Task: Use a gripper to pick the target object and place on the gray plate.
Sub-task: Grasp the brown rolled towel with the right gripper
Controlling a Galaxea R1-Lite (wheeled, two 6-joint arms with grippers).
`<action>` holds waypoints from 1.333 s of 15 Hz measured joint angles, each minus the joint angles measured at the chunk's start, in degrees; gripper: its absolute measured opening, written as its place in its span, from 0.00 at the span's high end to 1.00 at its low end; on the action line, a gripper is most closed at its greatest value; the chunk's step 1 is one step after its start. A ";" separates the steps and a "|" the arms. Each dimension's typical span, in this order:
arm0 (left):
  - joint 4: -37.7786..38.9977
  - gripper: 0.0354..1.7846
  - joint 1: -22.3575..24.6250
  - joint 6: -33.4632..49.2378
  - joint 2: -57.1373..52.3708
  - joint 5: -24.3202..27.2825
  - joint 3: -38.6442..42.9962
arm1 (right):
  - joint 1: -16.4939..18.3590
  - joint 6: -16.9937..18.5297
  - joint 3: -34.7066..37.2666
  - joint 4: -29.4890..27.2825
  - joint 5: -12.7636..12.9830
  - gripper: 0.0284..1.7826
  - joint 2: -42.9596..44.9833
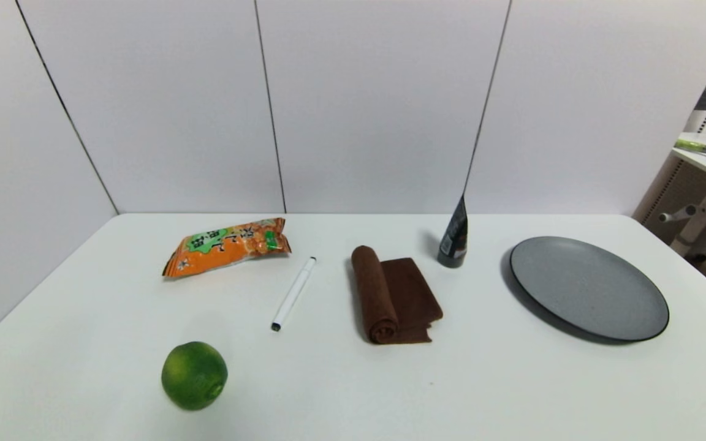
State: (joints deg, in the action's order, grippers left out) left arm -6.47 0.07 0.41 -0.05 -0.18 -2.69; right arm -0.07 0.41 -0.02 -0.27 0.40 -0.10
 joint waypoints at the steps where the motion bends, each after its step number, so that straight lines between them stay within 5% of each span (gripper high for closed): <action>1: 0.00 0.06 0.00 0.00 0.00 0.02 0.00 | 0.00 -0.09 0.02 -0.11 0.01 0.05 0.00; 7: 0.00 0.06 0.00 0.00 0.00 0.00 0.00 | -0.06 0.10 -5.57 -5.38 0.17 0.05 -4.75; 15: 0.00 0.06 0.00 0.02 0.00 0.00 0.00 | -3.91 -0.06 -36.07 -5.66 2.24 0.05 -30.61; 20: 0.00 0.06 0.00 0.00 0.00 0.00 0.00 | -19.71 0.11 -54.25 -5.49 2.71 0.05 -48.54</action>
State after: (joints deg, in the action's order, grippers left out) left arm -6.47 0.07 0.41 -0.05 -0.18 -2.69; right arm -19.79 0.52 -54.27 -5.75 3.11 -48.64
